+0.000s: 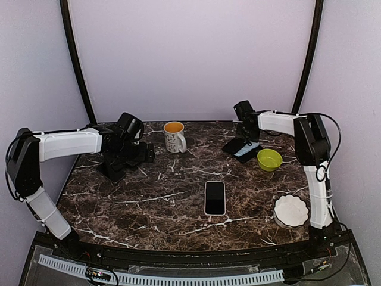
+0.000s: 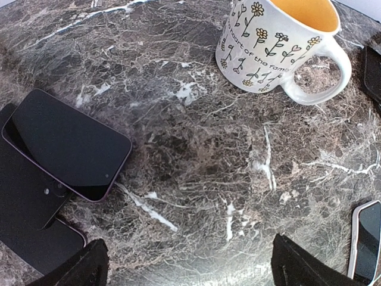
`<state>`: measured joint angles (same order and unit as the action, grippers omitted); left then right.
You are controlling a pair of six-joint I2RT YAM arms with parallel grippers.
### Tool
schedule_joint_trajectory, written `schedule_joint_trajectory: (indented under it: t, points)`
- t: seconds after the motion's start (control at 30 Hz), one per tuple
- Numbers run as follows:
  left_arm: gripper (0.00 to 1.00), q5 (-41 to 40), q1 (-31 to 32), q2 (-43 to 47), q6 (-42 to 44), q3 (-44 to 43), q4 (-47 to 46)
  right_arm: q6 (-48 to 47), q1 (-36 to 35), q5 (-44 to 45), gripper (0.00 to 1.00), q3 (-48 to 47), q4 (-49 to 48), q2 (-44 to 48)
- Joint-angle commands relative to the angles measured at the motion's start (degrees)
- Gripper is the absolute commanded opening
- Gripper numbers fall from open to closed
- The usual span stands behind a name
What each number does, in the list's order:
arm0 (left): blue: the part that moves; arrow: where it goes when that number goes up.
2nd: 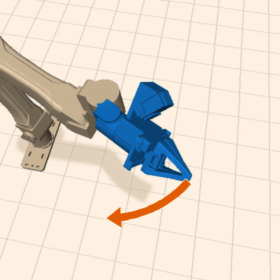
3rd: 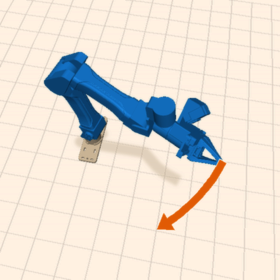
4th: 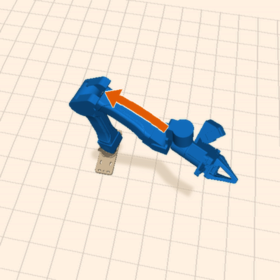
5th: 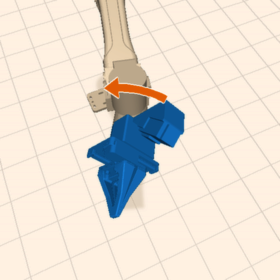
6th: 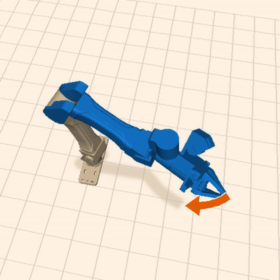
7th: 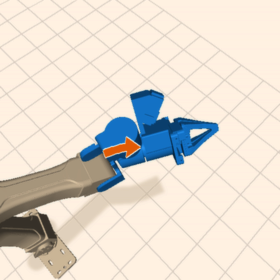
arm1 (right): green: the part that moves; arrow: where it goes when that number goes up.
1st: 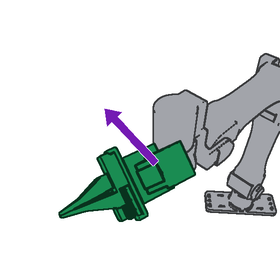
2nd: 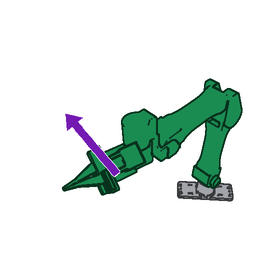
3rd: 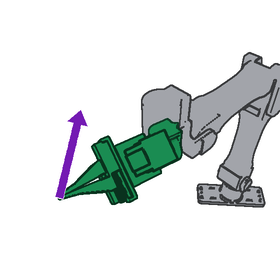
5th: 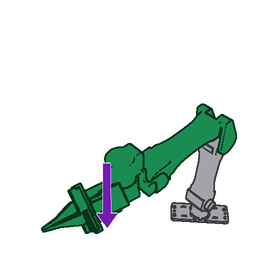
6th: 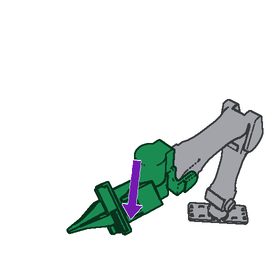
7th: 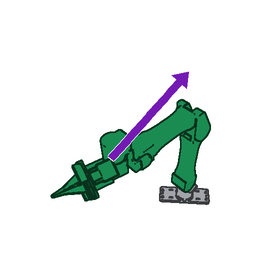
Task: Put the phone into the phone case
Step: Pick up the phone case from the corner of the board.
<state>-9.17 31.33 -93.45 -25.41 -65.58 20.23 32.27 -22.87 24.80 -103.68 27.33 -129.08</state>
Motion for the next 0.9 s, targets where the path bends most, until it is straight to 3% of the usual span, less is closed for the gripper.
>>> schedule_joint_trajectory:
  t: [0.0, 0.23, 0.4, 0.5, 0.87]
  points:
    - [0.98, 0.43, -0.69, 0.09, 3.29, -1.63, 0.89, 2.54, -0.25, 4.82, 0.59, -3.82, 4.86, -2.68]
    - [0.98, 1.09, -0.87, 0.97, 6.57, -2.12, 0.63, 4.29, -0.35, 2.82, 0.40, -1.16, 5.01, -4.55]
    - [0.98, 0.73, -1.24, 1.77, 8.18, -1.90, 0.67, 4.82, -0.37, 2.40, 0.12, -0.33, 5.01, -4.24]
    - [0.98, 0.55, -1.40, 2.31, 8.92, -1.76, 0.73, 5.03, -0.29, 3.28, 0.01, -0.83, 5.12, -3.78]
    - [0.98, 0.51, -1.85, 6.11, 11.21, -0.11, 0.55, 3.48, -2.84, 7.74, 0.00, -6.55, 7.39, 1.83]
